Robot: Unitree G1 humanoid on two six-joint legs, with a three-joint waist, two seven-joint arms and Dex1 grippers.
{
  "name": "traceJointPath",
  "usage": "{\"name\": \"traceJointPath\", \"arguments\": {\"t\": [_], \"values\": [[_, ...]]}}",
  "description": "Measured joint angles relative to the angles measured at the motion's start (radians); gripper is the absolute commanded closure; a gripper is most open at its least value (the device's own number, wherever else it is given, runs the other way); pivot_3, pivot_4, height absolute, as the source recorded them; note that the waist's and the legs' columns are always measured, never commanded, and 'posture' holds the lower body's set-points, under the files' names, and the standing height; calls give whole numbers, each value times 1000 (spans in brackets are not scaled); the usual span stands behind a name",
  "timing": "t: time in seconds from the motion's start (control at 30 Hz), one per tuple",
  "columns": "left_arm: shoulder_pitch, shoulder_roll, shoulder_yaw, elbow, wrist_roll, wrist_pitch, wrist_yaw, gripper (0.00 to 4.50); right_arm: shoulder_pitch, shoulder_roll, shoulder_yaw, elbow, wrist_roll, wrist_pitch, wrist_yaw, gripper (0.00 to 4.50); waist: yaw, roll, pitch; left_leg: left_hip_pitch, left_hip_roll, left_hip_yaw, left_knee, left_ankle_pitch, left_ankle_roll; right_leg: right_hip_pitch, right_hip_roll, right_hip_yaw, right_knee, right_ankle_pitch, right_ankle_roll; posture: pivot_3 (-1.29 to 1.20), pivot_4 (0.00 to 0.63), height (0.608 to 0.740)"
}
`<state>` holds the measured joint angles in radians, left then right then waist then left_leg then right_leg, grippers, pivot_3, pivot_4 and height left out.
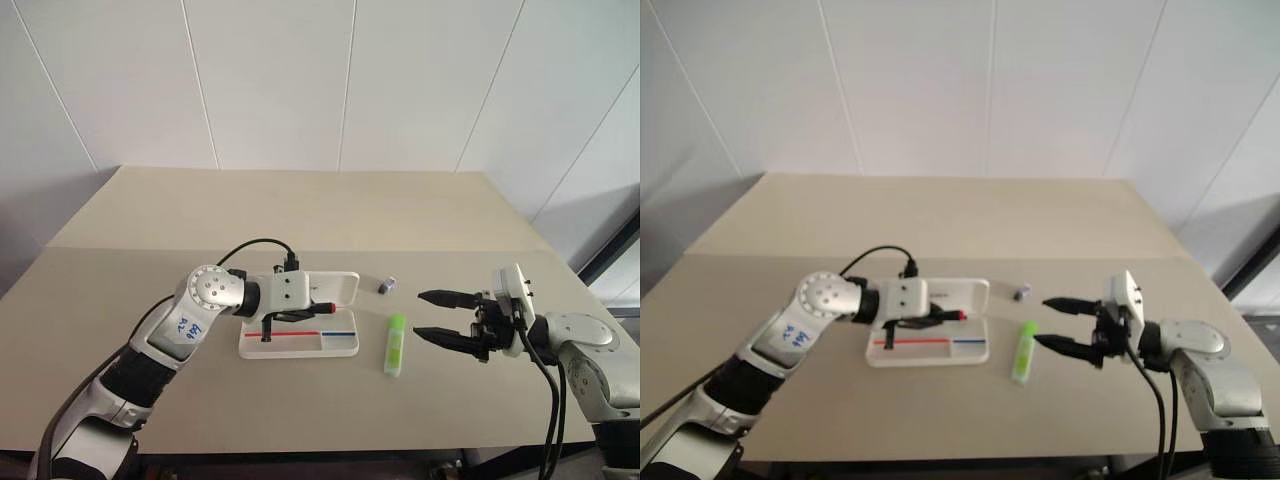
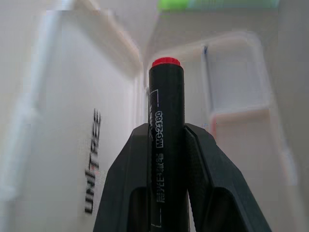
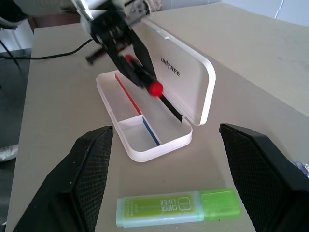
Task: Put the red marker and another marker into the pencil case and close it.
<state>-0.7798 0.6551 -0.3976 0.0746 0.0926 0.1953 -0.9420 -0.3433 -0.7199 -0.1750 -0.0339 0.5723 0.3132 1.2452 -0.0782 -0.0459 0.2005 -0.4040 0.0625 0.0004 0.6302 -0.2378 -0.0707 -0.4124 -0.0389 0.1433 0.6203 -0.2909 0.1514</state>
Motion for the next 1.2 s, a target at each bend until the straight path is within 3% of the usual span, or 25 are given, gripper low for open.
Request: {"name": "traceJointPath", "arguments": {"t": [0.4, 0.67, 0.83, 1.2], "values": [[-43, -102, -13, 176, 93, -111, 15, 3921, 32, 0, -2, -21, 9, 0, -41, 0, 5, 0, 0, 0, 0, 0, 0, 0, 0, 0, 0, 0, 0, 0, 0, 0, 150, 740], [-43, -116, -4, 175, 101, -108, 12, 1375, 36, 0, -2, -21, 10, 0, -55, 0, 10, 0, 0, 0, 0, 0, 0, 0, 0, 0, 0, 0, 1, 0, 0, 0, 150, 740], [-42, -124, 20, 134, 101, -81, 8, 43, 38, 0, -2, -23, 10, 0, -62, 0, 20, 0, 0, 0, 0, 0, 0, 0, 0, 0, 0, 0, 1, 0, 0, 0, 150, 740], [52, -115, 81, -60, 20, 63, -40, 43, 162, 76, 12, -148, 5, 22, -186, 0, 24, 0, 0, 0, 0, 0, 0, 0, 0, 0, 0, 0, 2, 0, 0, 0, 150, 740]]}}
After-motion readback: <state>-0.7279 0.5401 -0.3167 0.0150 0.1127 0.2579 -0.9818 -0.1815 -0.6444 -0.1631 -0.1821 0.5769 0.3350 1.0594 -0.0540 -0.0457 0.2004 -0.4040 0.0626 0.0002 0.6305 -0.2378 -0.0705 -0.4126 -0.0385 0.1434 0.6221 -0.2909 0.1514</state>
